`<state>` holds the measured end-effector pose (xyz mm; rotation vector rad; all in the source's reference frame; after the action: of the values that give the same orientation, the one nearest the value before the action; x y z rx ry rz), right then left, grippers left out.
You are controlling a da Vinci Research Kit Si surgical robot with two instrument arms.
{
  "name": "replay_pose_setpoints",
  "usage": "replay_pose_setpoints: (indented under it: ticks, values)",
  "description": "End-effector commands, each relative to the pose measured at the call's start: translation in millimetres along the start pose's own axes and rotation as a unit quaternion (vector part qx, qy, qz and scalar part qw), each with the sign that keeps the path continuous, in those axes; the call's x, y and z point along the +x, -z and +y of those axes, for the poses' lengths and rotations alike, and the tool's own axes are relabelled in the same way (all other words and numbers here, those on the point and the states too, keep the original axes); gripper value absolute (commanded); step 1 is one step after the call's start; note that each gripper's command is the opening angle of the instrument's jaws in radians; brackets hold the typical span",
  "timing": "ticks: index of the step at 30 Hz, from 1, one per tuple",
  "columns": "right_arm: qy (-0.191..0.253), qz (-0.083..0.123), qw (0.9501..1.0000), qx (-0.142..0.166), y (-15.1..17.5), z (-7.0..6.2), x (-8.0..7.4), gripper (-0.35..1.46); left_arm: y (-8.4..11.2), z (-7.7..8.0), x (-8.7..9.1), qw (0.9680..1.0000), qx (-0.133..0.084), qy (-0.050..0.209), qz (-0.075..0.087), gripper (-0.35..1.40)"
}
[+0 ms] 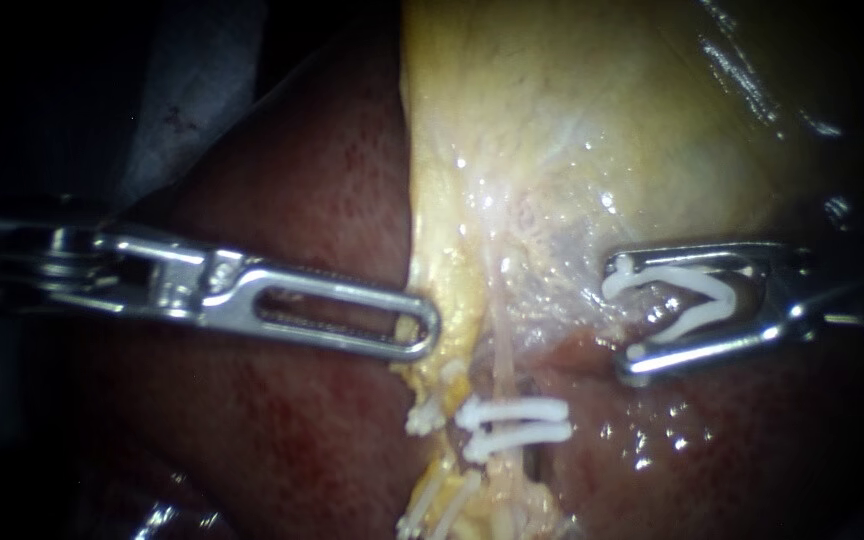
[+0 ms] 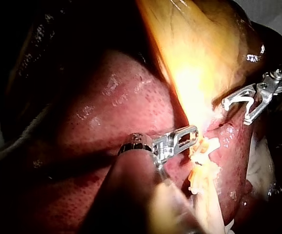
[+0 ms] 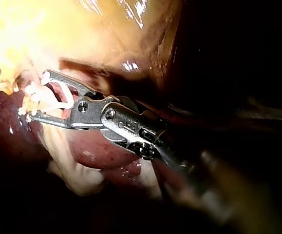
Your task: Clipping third clip right tube
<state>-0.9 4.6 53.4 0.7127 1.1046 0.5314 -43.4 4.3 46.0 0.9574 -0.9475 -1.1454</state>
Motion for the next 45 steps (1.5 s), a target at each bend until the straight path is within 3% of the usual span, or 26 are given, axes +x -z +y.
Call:
replay_pose_setpoints:
  ticks: [1,6,10,26,45]
  values:
    - [-0.006,-0.002,1.0,0.003,-0.4,0.0,-0.3,0.53,0.5,-0.2,-0.2,1.0,0.001,0.002,-0.003,-0.35]
    - [-0.023,-0.002,0.9997,0.008,-1.8,-0.2,-1.1,0.52,3.2,-1.3,-1.1,0.9999,-0.002,0.007,-0.009,-0.35]
    - [-0.042,-0.002,0.9991,0.01,-2.8,-0.5,-1.5,0.51,4.3,-2.1,-1.3,0.9999,0.0,0.009,-0.011,-0.35]
    - [-0.073,-0.003,0.9972,0.015,-6.7,-0.3,-3.0,0.48,4.2,-3.3,-0.8,0.9998,-0.001,0.011,-0.014,-0.35]
    - [-0.067,-0.004,0.9976,0.015,-9.4,2.7,-5.4,0.49,4.2,-4.2,-0.6,0.9998,0.0,0.012,-0.016,-0.35]
